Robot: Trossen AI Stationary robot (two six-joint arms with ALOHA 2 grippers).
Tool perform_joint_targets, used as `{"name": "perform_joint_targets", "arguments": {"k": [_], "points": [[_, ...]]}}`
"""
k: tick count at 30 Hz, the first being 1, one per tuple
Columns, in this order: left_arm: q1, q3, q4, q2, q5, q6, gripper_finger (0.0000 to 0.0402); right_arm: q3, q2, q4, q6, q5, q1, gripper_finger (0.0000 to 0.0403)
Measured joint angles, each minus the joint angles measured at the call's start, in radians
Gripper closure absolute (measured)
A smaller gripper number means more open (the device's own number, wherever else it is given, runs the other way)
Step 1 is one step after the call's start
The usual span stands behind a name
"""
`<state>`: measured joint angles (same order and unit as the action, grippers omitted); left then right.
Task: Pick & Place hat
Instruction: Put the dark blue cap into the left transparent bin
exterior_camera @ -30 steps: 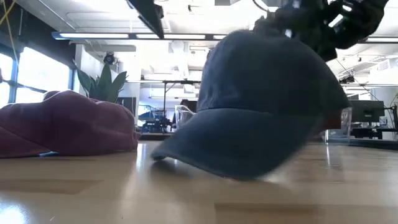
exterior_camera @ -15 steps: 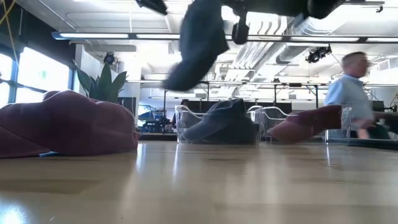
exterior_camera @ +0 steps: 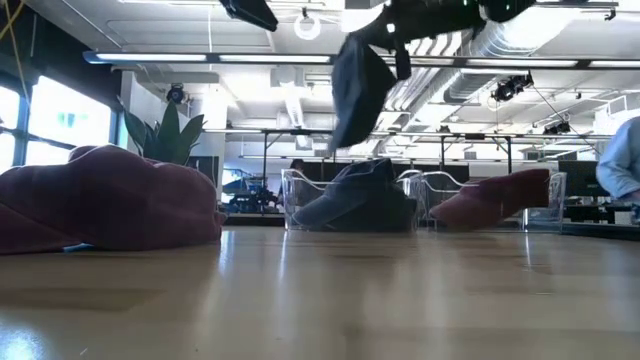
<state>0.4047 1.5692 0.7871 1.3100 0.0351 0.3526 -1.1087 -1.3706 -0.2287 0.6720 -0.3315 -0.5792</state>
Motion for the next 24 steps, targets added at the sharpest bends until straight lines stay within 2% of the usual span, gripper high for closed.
{"name": "perform_joint_targets", "arguments": {"k": [5,9,16,24], "points": [[0.02,0.0,-0.032,0.029,0.021,-0.011,0.0229,0.006,-0.053,-0.008,0.003,-0.178,-0.089,0.0391],[0.038,0.001,-0.069,0.053,0.02,-0.02,0.0229,0.006,-0.109,-0.027,0.0,-0.26,-0.136,0.0392],[0.054,0.002,-0.095,0.086,0.009,-0.036,0.0229,0.007,-0.209,0.043,-0.072,-0.335,-0.174,0.0388],[0.053,-0.001,-0.049,0.12,-0.109,-0.069,0.0229,0.008,-0.265,0.229,-0.226,-0.333,-0.215,0.0381]]}}
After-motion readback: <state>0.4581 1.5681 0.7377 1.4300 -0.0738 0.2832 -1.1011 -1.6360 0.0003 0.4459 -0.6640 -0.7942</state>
